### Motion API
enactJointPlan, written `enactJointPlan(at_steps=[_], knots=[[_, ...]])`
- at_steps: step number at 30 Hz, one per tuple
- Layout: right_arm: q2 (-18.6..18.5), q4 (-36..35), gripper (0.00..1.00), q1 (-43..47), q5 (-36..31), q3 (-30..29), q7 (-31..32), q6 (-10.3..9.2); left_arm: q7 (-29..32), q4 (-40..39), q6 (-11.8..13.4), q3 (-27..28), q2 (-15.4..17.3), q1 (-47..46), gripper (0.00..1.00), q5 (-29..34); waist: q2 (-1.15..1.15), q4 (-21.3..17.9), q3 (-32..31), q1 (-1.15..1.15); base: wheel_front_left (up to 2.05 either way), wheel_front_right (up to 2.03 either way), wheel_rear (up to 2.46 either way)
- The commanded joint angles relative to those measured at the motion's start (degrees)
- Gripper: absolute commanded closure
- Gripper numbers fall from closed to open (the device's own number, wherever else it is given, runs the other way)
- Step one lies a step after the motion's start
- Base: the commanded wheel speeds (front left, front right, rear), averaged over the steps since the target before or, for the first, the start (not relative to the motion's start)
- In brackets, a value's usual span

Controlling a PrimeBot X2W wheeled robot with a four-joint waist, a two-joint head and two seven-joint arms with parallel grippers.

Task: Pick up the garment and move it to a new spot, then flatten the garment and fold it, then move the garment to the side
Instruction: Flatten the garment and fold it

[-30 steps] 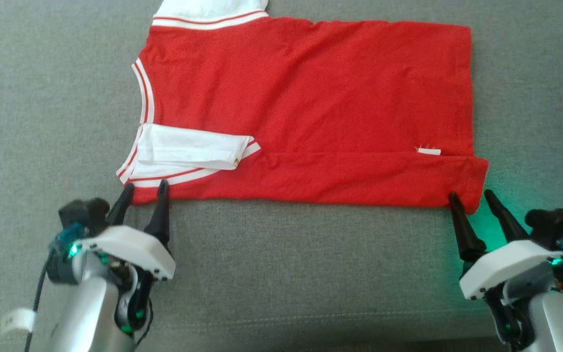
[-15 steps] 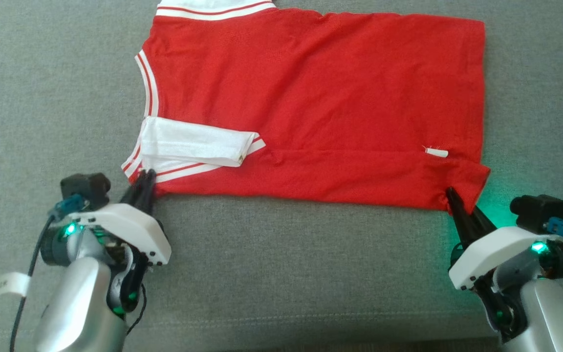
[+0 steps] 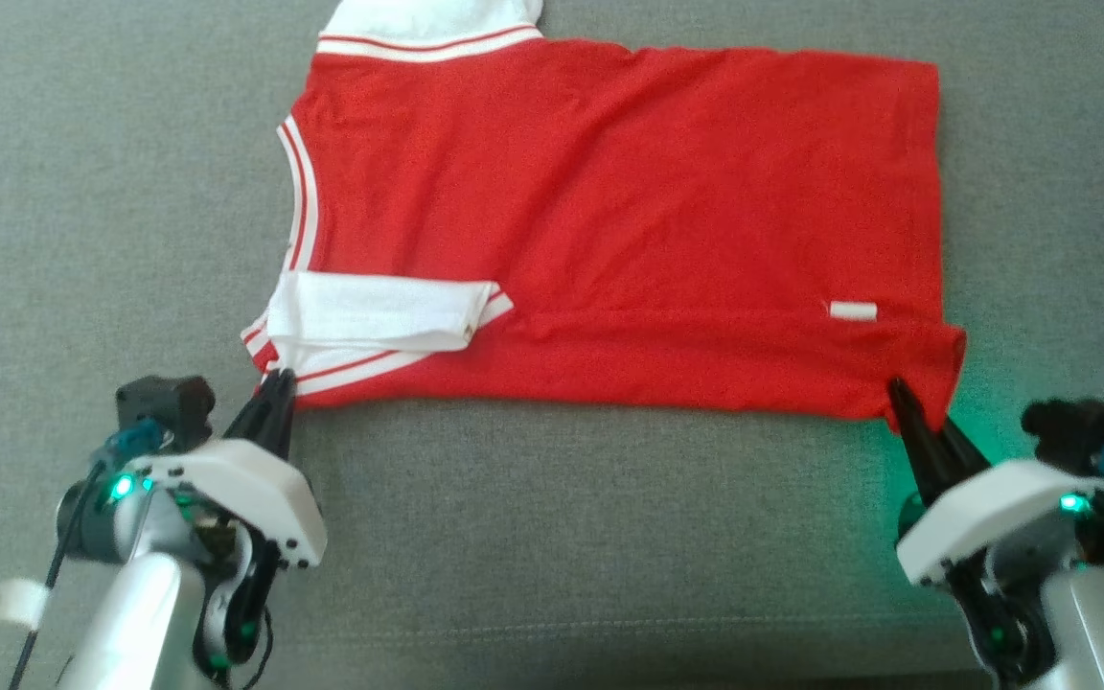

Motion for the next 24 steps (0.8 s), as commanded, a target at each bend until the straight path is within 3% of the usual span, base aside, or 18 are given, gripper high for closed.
enactJointPlan(at_steps=[1,11,17,18,20,24], knots=[[-1.14,-2.43,1.0,1.53,0.54,0.47,-0.14,0.37,0.34,-3.24,0.75,2.47,1.93,0.1,1.0,0.1,0.0,0.17,-0.48,0.0,0.0,0.0,0.0],[-1.65,-6.26,1.0,9.05,0.69,-2.04,3.08,0.37,3.93,-13.59,4.74,3.69,2.62,9.5,1.0,-0.92,0.0,0.14,-3.58,0.0,0.0,0.0,0.0],[-1.35,-7.11,1.0,11.77,0.28,-3.16,5.2,0.37,5.34,-17.65,5.44,1.96,1.75,13.44,1.0,-1.24,0.0,0.43,-5.28,0.0,0.0,0.0,0.0],[-1.29,-7.11,0.78,11.9,0.2,-3.16,5.63,0.37,5.45,-17.6,5.27,1.54,1.39,13.42,0.97,-1.5,0.0,0.43,-5.44,0.0,0.0,0.0,0.0],[-1.04,-7.33,0.0,11.9,-0.1,-3.23,5.86,0.37,5.41,-16.83,4.88,0.78,0.77,13.13,0.0,-1.85,0.0,0.38,-5.63,0.0,0.0,0.0,0.0],[-0.59,-8.74,0.0,11.32,-1.37,-3.05,3.54,0.37,3.04,-14.0,3.87,0.7,-0.13,12.63,0.0,-2.88,0.0,-0.06,-6.13,0.0,0.0,0.0,0.0]])
